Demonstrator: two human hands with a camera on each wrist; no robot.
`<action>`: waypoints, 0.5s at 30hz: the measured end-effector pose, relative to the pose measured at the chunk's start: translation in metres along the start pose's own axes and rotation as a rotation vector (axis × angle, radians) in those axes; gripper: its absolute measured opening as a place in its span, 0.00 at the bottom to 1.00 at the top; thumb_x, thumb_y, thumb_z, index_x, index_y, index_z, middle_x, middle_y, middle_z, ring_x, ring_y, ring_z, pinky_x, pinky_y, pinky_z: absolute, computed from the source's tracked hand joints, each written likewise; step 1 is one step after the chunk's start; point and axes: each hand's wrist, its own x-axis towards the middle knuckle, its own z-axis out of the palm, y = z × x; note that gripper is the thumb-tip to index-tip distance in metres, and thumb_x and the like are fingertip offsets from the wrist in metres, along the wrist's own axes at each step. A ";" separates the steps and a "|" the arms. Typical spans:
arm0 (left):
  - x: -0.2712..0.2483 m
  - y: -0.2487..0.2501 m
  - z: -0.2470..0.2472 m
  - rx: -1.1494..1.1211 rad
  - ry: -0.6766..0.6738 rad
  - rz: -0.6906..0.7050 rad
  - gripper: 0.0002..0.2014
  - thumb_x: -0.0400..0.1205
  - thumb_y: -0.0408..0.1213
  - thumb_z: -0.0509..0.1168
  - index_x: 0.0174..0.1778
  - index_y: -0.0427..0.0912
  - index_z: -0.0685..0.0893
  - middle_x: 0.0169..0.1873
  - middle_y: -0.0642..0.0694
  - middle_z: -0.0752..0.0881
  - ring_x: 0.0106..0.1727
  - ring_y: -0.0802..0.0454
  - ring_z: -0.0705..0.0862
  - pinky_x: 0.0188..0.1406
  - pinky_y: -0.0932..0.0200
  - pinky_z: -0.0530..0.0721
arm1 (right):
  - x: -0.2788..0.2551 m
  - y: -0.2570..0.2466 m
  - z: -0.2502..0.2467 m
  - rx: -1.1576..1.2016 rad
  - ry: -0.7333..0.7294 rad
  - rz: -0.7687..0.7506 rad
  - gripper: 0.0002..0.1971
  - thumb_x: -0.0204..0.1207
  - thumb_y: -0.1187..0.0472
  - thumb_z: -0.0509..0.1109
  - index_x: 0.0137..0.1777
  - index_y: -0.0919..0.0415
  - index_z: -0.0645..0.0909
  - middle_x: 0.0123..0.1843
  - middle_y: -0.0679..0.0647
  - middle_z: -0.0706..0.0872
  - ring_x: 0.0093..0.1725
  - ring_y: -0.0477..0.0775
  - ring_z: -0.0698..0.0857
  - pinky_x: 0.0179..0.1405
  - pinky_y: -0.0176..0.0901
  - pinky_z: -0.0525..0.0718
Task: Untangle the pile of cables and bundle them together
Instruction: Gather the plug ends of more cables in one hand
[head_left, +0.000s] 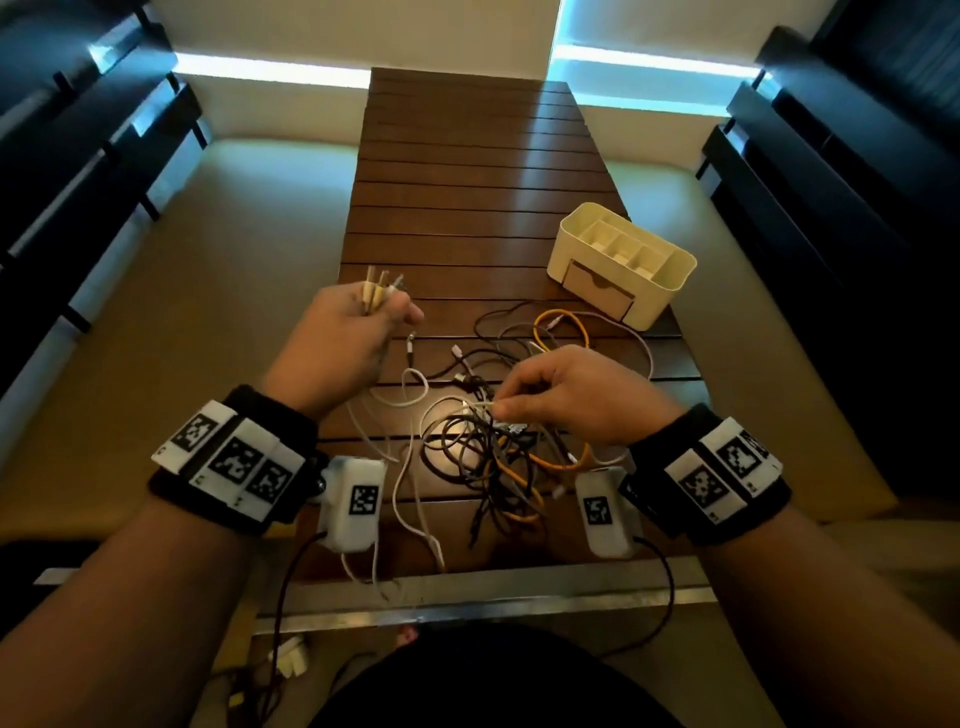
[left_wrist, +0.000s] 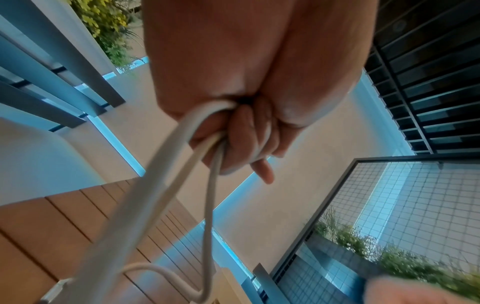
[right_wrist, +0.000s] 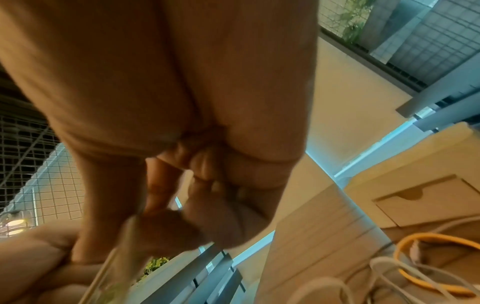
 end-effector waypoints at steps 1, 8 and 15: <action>0.000 0.000 -0.003 -0.028 0.002 -0.001 0.16 0.89 0.43 0.59 0.41 0.47 0.88 0.19 0.53 0.65 0.20 0.51 0.60 0.25 0.57 0.61 | -0.004 0.002 0.004 0.005 -0.059 0.028 0.06 0.76 0.48 0.75 0.47 0.47 0.90 0.44 0.46 0.91 0.43 0.42 0.87 0.43 0.38 0.85; -0.001 0.000 -0.001 -0.147 0.043 -0.033 0.14 0.90 0.41 0.57 0.45 0.42 0.84 0.18 0.56 0.65 0.17 0.58 0.61 0.19 0.62 0.62 | -0.010 0.040 0.046 -0.233 -0.409 0.272 0.06 0.78 0.50 0.74 0.47 0.50 0.86 0.40 0.45 0.88 0.37 0.41 0.86 0.34 0.33 0.80; -0.012 0.004 0.015 -0.207 -0.008 -0.099 0.14 0.91 0.40 0.56 0.45 0.40 0.82 0.19 0.54 0.65 0.19 0.57 0.61 0.18 0.63 0.64 | -0.009 0.043 0.036 -0.445 -0.394 0.312 0.17 0.75 0.36 0.70 0.54 0.47 0.85 0.50 0.44 0.85 0.55 0.47 0.83 0.53 0.45 0.82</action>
